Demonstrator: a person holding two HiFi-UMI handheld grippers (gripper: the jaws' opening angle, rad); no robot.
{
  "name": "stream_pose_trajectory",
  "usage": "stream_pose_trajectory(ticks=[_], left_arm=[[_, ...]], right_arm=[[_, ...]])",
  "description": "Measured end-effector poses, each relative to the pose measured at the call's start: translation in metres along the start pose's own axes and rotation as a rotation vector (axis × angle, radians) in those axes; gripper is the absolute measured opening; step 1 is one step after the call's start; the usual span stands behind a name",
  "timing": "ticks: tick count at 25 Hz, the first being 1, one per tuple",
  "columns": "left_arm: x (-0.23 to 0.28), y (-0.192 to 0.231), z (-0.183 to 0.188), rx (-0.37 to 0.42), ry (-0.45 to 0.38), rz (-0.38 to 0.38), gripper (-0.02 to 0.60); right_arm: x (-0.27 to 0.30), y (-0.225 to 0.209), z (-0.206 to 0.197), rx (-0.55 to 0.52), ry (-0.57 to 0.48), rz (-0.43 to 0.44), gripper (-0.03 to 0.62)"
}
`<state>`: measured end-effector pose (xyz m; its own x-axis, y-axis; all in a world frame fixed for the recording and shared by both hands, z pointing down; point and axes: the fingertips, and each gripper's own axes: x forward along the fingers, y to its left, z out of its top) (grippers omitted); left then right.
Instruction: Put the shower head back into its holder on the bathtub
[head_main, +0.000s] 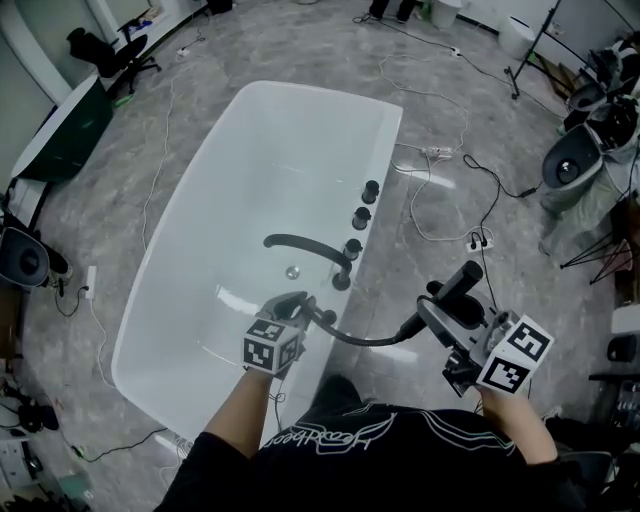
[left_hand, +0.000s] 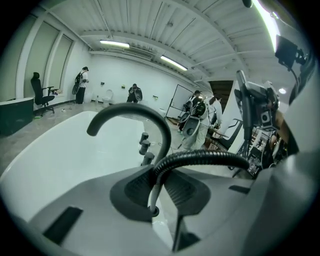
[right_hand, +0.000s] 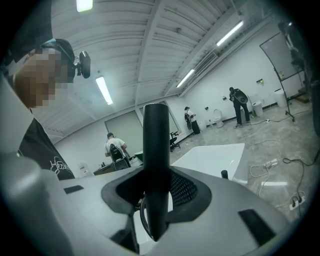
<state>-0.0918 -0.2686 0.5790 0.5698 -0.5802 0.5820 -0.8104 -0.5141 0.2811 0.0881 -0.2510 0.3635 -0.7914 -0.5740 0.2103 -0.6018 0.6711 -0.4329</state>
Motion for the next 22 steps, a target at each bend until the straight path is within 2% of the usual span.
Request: stream_pose_trajectory(ticks=[5,9,14,22], left_arm=[[0.024,0.000,-0.036,-0.039,0.098,-0.019,0.064],[0.036,-0.002,-0.056,-0.058,0.128,-0.035,0.064],[0.049,-0.002,-0.081,-0.050,0.191,-0.040,0.064],[0.063,-0.013,-0.104,-0.018,0.247,-0.107,0.067]], right_arm=[[0.002,0.001,0.001,0.023,0.003,0.017,0.132],[0.003,0.005,0.007,0.014,-0.008,0.027,0.132],[0.002,0.011,0.022,-0.031,-0.029,0.033,0.132],[0.005,0.011,0.028,-0.042,-0.049,0.035,0.132]])
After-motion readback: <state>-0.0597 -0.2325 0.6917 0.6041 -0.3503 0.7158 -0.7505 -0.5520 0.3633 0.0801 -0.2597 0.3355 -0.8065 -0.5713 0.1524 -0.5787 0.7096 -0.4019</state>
